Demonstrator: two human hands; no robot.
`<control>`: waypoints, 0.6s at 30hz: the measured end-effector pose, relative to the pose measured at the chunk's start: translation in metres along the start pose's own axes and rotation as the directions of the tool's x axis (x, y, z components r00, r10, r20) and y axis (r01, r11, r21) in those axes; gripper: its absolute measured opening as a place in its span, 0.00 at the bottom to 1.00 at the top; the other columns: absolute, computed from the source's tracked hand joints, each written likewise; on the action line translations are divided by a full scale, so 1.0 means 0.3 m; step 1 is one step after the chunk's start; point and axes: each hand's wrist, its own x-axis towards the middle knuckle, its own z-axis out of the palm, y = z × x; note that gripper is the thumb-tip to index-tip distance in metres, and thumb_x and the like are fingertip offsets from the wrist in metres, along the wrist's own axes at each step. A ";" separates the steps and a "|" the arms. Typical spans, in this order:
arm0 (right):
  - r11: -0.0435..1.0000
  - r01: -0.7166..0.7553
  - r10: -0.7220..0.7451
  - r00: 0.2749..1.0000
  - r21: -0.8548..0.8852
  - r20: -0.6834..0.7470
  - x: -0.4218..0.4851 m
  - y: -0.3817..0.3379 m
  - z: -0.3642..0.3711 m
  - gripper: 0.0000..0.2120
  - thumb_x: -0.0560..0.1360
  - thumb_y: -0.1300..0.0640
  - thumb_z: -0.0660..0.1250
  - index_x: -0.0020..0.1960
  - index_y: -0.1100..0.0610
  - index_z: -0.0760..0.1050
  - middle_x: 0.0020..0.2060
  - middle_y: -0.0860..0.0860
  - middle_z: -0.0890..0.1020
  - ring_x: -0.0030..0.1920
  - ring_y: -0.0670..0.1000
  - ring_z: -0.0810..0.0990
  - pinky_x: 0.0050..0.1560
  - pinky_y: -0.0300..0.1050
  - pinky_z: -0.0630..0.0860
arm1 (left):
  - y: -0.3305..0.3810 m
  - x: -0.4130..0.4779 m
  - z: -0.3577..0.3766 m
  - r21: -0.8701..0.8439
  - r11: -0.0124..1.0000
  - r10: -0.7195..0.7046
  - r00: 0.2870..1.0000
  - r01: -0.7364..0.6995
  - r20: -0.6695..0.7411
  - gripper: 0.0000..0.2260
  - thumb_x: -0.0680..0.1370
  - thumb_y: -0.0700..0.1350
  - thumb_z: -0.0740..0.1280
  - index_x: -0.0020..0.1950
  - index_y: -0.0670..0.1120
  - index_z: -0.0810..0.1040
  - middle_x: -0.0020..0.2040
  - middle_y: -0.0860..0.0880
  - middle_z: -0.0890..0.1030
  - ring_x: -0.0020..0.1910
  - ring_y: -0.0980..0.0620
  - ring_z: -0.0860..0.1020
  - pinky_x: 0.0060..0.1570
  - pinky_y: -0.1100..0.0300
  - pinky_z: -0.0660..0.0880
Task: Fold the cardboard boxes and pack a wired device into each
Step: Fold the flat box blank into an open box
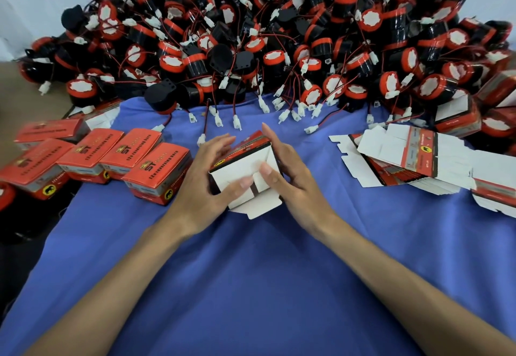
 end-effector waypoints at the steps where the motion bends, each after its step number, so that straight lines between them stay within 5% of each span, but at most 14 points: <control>1: 1.000 0.025 -0.025 1.000 -0.015 0.004 -0.002 0.000 0.000 0.24 0.79 0.49 0.59 0.71 0.32 0.57 0.66 0.47 0.70 0.66 0.43 0.70 0.64 0.41 0.69 | 0.002 0.001 -0.002 -0.009 1.000 0.009 1.000 -0.009 -0.001 0.26 0.68 0.62 0.67 0.65 0.61 0.68 0.66 0.55 0.73 0.66 0.58 0.72 0.66 0.52 0.70; 4: 0.991 0.124 -0.123 0.992 -0.038 0.027 -0.013 -0.005 -0.002 0.22 0.81 0.51 0.54 0.72 0.35 0.54 0.74 0.46 0.61 0.71 0.38 0.60 0.62 0.27 0.64 | 0.008 0.002 -0.003 -0.098 0.995 0.016 1.000 -0.019 -0.024 0.20 0.69 0.60 0.66 0.60 0.57 0.73 0.57 0.59 0.80 0.57 0.60 0.77 0.56 0.61 0.74; 6: 0.975 0.202 -0.191 0.974 -0.088 0.125 -0.020 -0.003 -0.002 0.24 0.79 0.48 0.56 0.73 0.39 0.54 0.76 0.49 0.56 0.75 0.44 0.56 0.65 0.31 0.64 | 0.009 0.004 -0.010 -0.156 0.988 -0.006 0.997 -0.006 -0.077 0.17 0.69 0.59 0.66 0.56 0.58 0.74 0.50 0.65 0.81 0.49 0.65 0.78 0.48 0.70 0.72; 8: 0.967 0.213 -0.185 0.965 -0.142 0.188 -0.021 -0.009 0.001 0.28 0.75 0.45 0.61 0.72 0.38 0.56 0.77 0.50 0.54 0.73 0.47 0.62 0.57 0.36 0.73 | 0.010 0.008 -0.017 -0.180 0.984 -0.020 0.993 -0.001 -0.114 0.16 0.68 0.59 0.66 0.54 0.57 0.75 0.48 0.66 0.81 0.47 0.67 0.78 0.45 0.73 0.72; 12: 0.971 0.164 -0.154 0.986 -0.172 0.070 -0.020 -0.021 0.012 0.20 0.74 0.43 0.60 0.66 0.34 0.64 0.75 0.45 0.61 0.60 0.34 0.71 0.54 0.36 0.74 | 0.020 0.006 -0.010 -0.053 0.998 0.025 0.994 -0.031 -0.106 0.15 0.70 0.60 0.66 0.55 0.61 0.73 0.50 0.71 0.79 0.50 0.70 0.77 0.47 0.76 0.69; 15: 0.981 0.142 -0.141 0.990 -0.129 0.019 -0.018 -0.028 0.013 0.19 0.76 0.43 0.58 0.66 0.34 0.65 0.74 0.44 0.62 0.67 0.34 0.66 0.56 0.29 0.69 | 0.030 0.004 -0.005 0.023 0.998 0.066 0.991 -0.064 -0.116 0.14 0.71 0.60 0.65 0.56 0.64 0.72 0.50 0.76 0.77 0.51 0.73 0.75 0.47 0.78 0.68; 18: 0.991 0.120 -0.124 0.991 -0.062 -0.053 -0.012 -0.029 0.023 0.27 0.74 0.44 0.63 0.70 0.34 0.58 0.72 0.43 0.67 0.67 0.39 0.69 0.56 0.32 0.71 | 0.038 -0.001 0.010 0.024 0.999 0.046 0.991 -0.043 -0.128 0.15 0.70 0.61 0.65 0.56 0.66 0.71 0.47 0.77 0.77 0.49 0.74 0.76 0.45 0.78 0.69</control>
